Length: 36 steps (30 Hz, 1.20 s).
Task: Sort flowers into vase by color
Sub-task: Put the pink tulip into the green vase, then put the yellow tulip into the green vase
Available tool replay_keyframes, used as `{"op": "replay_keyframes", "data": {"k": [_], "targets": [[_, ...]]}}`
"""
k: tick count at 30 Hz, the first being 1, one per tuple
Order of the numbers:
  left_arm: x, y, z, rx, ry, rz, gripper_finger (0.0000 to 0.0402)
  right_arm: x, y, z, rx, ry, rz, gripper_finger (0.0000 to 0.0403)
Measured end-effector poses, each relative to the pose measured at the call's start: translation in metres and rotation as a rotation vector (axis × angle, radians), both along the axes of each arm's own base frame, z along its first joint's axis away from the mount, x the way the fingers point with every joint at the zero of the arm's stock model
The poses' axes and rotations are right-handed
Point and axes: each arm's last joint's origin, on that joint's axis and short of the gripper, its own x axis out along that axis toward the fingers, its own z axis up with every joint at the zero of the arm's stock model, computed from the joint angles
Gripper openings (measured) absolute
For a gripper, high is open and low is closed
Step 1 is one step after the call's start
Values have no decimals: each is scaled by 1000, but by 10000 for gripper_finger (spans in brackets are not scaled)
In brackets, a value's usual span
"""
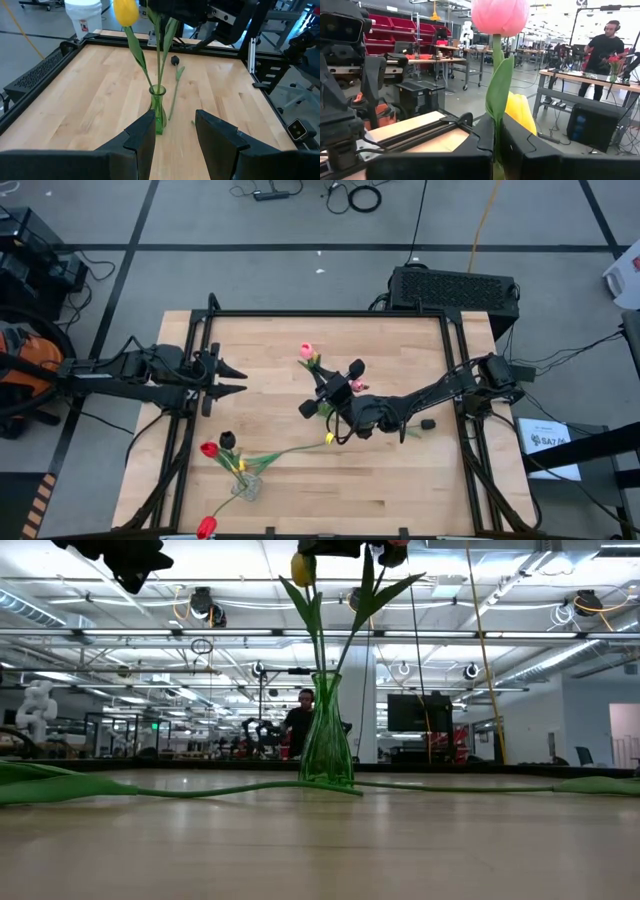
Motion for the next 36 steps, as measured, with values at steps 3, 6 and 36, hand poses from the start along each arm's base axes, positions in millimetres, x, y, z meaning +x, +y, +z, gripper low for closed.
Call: {"op": "replay_keyframes", "data": {"k": [3,6,36], "targets": [[0,0,0,0,0,0,145,-2,1,3,-3,4,5,13],[0,0,0,0,0,0,145,-5,1,9,6,-12,-6,39],[0,0,0,-3,1,-8,145,-25,7,97,326,212,79,132]]}}
